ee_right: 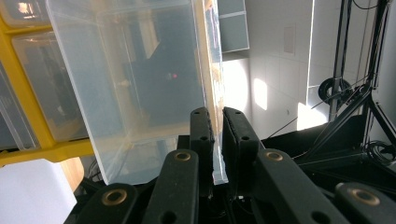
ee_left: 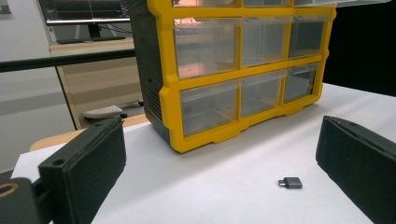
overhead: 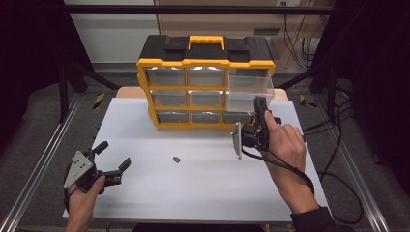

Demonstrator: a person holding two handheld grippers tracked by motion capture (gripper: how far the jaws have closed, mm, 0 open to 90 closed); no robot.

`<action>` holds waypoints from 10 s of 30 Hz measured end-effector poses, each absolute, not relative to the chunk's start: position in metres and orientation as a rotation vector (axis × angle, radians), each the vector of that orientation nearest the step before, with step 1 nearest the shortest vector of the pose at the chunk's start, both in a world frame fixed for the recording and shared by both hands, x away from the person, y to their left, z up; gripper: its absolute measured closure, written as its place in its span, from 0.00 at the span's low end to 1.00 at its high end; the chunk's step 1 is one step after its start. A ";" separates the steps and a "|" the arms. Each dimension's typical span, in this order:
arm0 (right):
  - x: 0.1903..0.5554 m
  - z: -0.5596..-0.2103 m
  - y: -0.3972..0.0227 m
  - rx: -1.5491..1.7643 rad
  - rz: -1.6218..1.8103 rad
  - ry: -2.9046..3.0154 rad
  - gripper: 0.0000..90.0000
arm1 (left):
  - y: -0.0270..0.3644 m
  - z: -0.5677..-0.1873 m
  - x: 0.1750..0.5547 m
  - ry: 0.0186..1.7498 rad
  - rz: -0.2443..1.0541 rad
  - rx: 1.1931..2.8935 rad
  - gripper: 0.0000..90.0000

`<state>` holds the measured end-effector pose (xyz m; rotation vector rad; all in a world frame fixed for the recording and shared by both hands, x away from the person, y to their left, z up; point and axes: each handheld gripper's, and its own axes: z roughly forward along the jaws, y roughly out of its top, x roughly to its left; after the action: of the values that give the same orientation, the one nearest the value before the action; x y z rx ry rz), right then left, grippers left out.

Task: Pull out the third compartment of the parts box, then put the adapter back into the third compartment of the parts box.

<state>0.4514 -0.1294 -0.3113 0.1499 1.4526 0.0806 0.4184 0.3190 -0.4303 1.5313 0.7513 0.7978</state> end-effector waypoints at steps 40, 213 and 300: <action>0.447 -0.319 -0.128 0.207 0.145 1.448 0.80 | 0.320 -0.431 0.418 0.759 0.799 1.533 0.02; 0.532 -0.446 0.020 1.111 1.007 2.486 0.16 | 0.316 -0.430 0.419 0.749 0.805 1.552 0.01; 0.506 -0.409 -0.013 0.898 1.177 2.296 0.85 | 0.316 -0.429 0.418 0.745 0.808 1.551 0.01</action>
<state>0.5057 -0.0126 -0.4092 0.8982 2.2959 1.1774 0.4179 0.3165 -0.4294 1.5511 0.7451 0.8080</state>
